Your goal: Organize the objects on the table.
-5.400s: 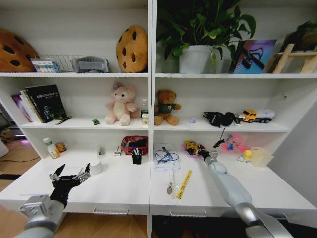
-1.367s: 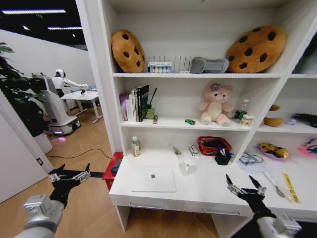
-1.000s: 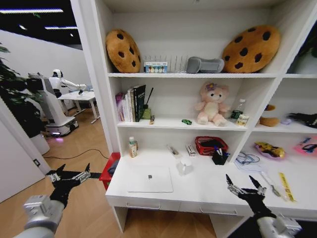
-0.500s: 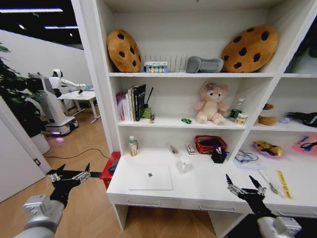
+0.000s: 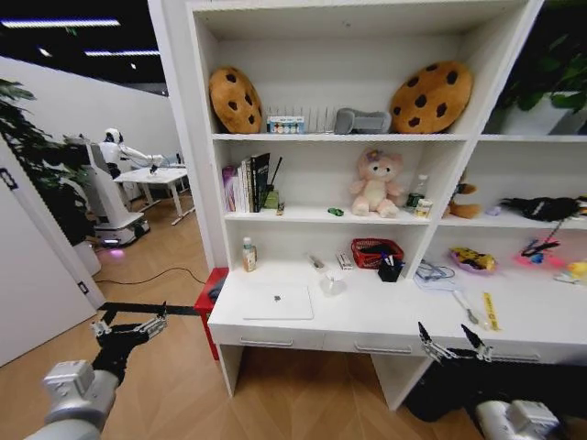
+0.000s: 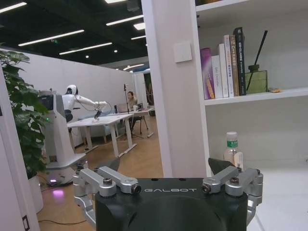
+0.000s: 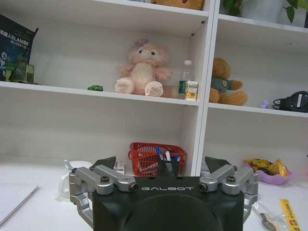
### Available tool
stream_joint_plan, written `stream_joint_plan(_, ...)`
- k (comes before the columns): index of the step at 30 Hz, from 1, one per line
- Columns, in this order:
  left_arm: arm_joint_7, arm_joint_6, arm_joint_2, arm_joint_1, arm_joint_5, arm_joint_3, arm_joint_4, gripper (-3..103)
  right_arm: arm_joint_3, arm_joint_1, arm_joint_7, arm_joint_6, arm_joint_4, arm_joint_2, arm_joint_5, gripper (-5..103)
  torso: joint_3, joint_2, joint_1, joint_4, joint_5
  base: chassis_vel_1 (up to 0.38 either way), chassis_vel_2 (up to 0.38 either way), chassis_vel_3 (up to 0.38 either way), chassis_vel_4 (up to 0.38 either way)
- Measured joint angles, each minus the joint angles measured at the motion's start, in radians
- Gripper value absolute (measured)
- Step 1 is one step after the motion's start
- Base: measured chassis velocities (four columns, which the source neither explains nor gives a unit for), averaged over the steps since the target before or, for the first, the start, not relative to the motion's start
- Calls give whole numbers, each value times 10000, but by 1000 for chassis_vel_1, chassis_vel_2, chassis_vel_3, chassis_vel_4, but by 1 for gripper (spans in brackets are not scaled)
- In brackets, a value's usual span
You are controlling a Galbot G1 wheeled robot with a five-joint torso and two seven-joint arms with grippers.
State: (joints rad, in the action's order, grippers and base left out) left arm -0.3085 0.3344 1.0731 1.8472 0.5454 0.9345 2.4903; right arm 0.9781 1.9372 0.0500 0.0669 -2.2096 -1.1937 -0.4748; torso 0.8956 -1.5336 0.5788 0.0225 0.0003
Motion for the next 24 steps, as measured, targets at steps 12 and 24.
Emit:
stream_joint_plan(12, 3, 0, 0, -2, 0, 0, 0, 100, 0, -7, 0, 0, 0, 0, 0, 100, 8, 13, 24, 0, -5, -25, 18, 10, -6)
stream_joint_plan(24, 3, 0, 0, -2, 0, 0, 0, 100, 0, -3, 0, 0, 0, 0, 0, 100, 5, 10, 12, 1, -3, 0, 0, 0, 0)
